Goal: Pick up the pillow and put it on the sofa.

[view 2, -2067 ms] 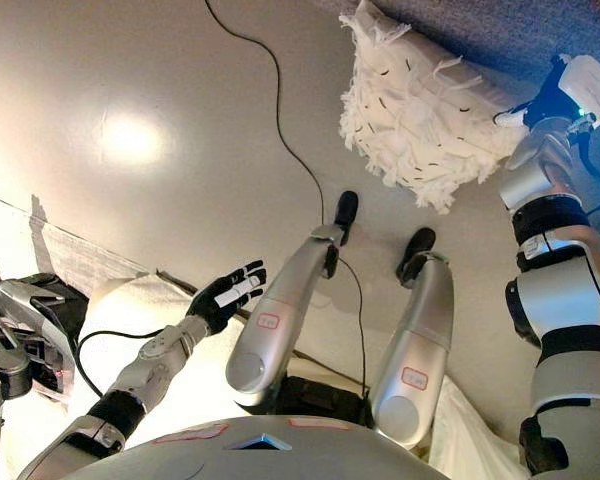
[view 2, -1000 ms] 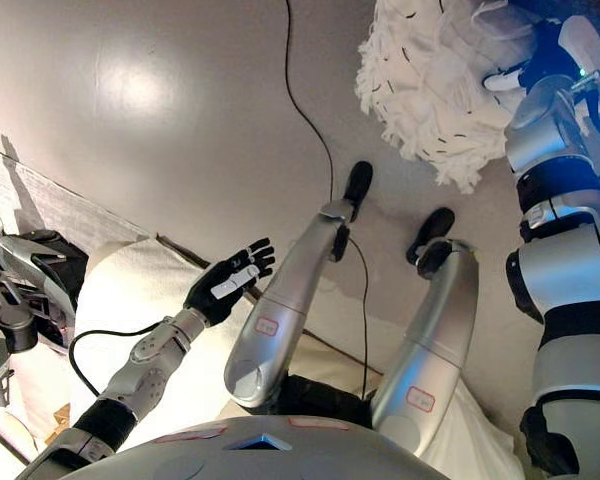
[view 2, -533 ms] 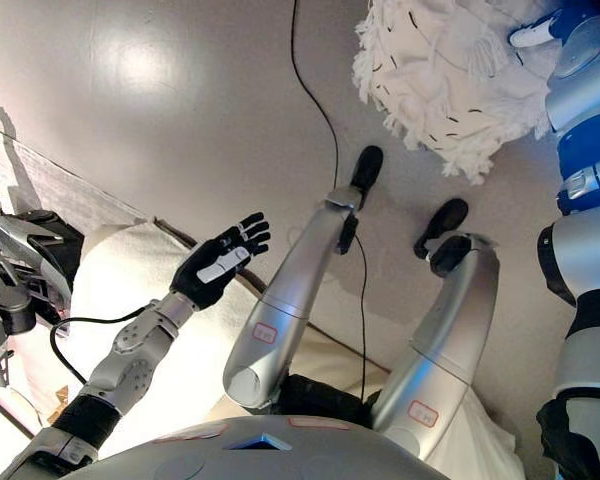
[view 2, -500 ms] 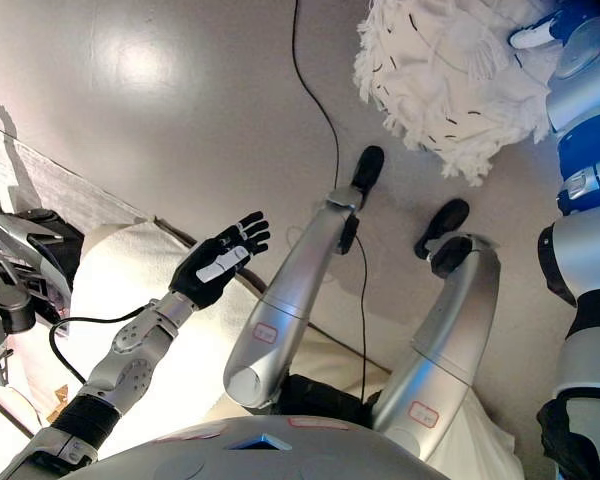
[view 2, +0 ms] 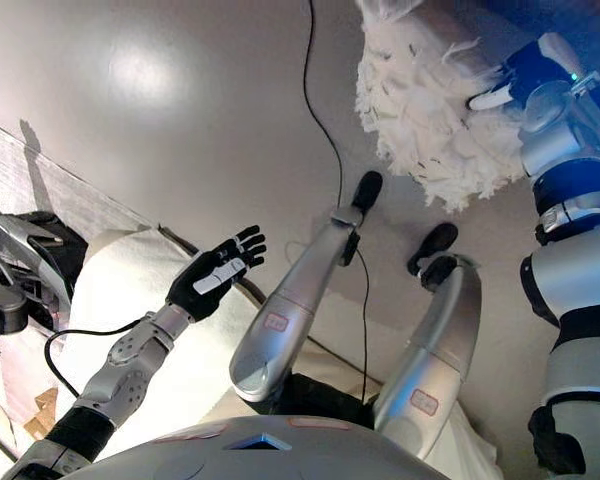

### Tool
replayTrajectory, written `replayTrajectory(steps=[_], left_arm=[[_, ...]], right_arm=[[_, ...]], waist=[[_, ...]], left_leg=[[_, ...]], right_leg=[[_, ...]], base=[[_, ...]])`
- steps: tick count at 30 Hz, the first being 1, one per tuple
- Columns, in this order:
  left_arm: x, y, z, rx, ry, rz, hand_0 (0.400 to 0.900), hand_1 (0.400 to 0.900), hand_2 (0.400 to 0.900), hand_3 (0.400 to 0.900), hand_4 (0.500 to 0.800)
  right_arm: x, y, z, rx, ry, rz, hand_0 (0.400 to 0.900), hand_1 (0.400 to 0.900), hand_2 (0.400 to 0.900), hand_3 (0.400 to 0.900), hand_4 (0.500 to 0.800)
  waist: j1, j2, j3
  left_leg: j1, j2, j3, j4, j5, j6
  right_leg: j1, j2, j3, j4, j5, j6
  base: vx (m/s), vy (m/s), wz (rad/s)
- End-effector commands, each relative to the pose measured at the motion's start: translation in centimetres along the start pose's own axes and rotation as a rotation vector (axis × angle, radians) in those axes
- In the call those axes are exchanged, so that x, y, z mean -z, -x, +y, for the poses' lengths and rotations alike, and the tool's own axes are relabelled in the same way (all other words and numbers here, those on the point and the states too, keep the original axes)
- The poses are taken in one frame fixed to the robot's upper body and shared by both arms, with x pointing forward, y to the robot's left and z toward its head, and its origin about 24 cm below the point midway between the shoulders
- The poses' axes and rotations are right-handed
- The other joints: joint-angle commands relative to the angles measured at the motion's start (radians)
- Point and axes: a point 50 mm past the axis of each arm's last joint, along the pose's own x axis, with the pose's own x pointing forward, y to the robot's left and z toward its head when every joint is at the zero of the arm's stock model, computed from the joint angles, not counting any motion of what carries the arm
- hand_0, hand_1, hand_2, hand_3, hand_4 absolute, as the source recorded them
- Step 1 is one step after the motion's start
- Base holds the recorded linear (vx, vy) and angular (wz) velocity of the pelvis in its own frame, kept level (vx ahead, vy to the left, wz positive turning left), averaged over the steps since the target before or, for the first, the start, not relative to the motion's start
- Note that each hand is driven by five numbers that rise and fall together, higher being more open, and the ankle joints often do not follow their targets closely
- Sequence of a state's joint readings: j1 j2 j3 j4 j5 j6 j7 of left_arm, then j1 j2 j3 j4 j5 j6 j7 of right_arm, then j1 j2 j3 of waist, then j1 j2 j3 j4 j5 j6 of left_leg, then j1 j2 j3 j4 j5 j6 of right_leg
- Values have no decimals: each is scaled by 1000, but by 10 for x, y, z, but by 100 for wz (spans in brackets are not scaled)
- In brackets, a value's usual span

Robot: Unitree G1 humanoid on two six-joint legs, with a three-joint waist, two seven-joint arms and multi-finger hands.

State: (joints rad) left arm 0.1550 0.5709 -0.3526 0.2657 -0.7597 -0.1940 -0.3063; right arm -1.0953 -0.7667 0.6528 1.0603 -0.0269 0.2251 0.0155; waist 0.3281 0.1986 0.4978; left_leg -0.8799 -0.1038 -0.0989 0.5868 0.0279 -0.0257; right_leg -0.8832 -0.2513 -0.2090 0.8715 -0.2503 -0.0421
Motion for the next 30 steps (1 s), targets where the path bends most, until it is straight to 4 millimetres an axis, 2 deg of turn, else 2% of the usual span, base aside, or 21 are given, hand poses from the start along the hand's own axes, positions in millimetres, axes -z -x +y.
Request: replayTrajectory(steps=[1, 8, 12, 13, 16, 25, 30], left_arm=[[15, 19, 18, -80, -14, 66, 900, 900, 900, 900, 800], [39, 31, 40, -157, -6, 220, 900, 900, 900, 900, 800], [55, 39, 49, -211, -5, 308, 900, 900, 900, 900, 800], [57, 40, 51, -227, -7, 328, 900, 900, 900, 900, 800], [68, 46, 55, -262, -11, 391, 900, 900, 900, 900, 800], [107, 71, 57, -355, -21, 610, 900, 900, 900, 900, 800], [124, 84, 54, -388, -12, 692, 900, 900, 900, 900, 800]], right_arm=[[-29, 14, -72, 183, 43, -211, 400, 400, 400, 400, 500], [-27, 20, -74, 124, 107, -253, 400, 400, 400, 400, 500], [-21, 21, -74, 82, 128, -265, 400, 400, 400, 400, 500], [-21, 22, -75, 72, 137, -275, 400, 400, 400, 400, 500], [-20, 26, -77, 41, 174, -307, 400, 400, 400, 400, 500], [-49, 48, -86, -25, 271, -506, 400, 400, 400, 400, 500], [-65, 57, -98, -30, 250, -572, 400, 400, 400, 400, 500]], waist=[[-33, 28, 22], [-60, -56, 14], [-66, -105, -45], [-67, -117, -59], [-72, -152, -97], [-87, -234, -219], [-95, -256, -287]], left_leg=[[172, 9, 24, -96, -81, 17], [383, 21, 18, -204, -72, 11], [463, 48, 21, -253, -77, 2], [469, 55, 28, -270, -49, 5], [515, 69, 29, -293, -58, -1], [682, 94, 28, -411, -67, -18], [745, 100, 23, -457, -60, -23]], right_leg=[[200, 39, -52, -178, 14, 41], [440, 70, -74, -367, 64, 56], [539, 101, -82, -466, 86, 58], [556, 108, -96, -499, 120, 52], [618, 123, -102, -548, 126, 52], [802, 161, -95, -696, 137, 60], [861, 168, -97, -742, 150, 66]], base=[[49, -43, -13], [67, -40, -12], [99, -58, -3], [51, -62, 0], [104, -55, 0], [142, -25, 0], [148, 6, 1]])
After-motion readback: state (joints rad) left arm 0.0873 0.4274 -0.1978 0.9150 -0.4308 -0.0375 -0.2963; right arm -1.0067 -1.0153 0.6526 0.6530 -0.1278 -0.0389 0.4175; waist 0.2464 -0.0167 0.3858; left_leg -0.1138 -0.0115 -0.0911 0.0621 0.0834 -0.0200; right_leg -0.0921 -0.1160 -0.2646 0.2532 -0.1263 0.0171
